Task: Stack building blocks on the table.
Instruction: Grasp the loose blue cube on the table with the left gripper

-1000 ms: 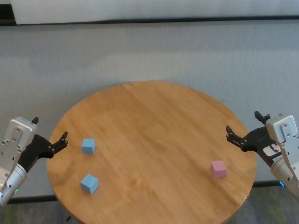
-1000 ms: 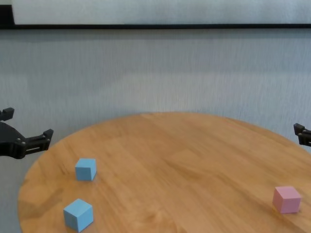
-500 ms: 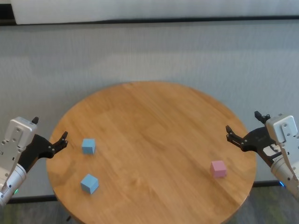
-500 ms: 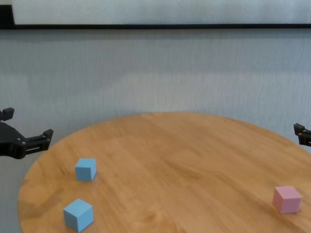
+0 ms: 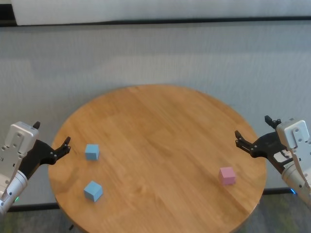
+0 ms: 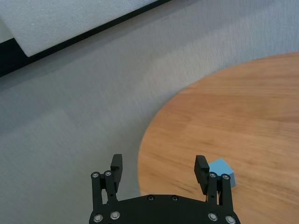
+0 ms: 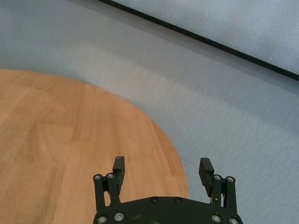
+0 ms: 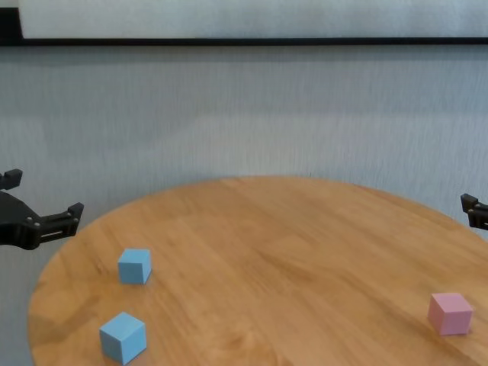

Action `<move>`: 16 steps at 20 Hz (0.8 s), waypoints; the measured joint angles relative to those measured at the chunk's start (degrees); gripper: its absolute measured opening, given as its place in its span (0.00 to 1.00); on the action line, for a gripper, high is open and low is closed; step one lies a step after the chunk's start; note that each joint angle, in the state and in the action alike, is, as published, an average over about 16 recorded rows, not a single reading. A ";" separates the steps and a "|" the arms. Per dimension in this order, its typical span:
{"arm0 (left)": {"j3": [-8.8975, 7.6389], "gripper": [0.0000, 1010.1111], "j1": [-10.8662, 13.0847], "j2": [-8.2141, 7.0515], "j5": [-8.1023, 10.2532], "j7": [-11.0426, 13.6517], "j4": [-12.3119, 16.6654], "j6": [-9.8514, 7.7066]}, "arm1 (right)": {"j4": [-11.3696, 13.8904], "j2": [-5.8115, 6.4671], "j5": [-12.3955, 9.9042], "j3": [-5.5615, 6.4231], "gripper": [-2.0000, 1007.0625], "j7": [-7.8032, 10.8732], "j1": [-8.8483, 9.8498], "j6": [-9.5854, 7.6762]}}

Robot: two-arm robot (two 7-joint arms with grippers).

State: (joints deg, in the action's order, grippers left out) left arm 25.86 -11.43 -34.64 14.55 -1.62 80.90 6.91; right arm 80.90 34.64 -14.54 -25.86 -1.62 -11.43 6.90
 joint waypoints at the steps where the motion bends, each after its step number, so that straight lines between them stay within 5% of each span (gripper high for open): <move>1: 0.00 0.99 0.00 0.00 0.00 0.00 0.00 0.00 | 0.00 0.00 0.00 0.00 1.00 0.00 0.00 0.00; 16: 0.00 0.99 0.00 0.00 0.00 0.00 0.00 0.00 | 0.00 0.00 0.00 0.00 1.00 0.00 0.00 0.00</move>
State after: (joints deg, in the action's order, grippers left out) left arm 25.86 -11.43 -34.64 14.55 -1.62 80.90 6.91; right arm 80.90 34.64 -14.54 -25.86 -1.62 -11.43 6.90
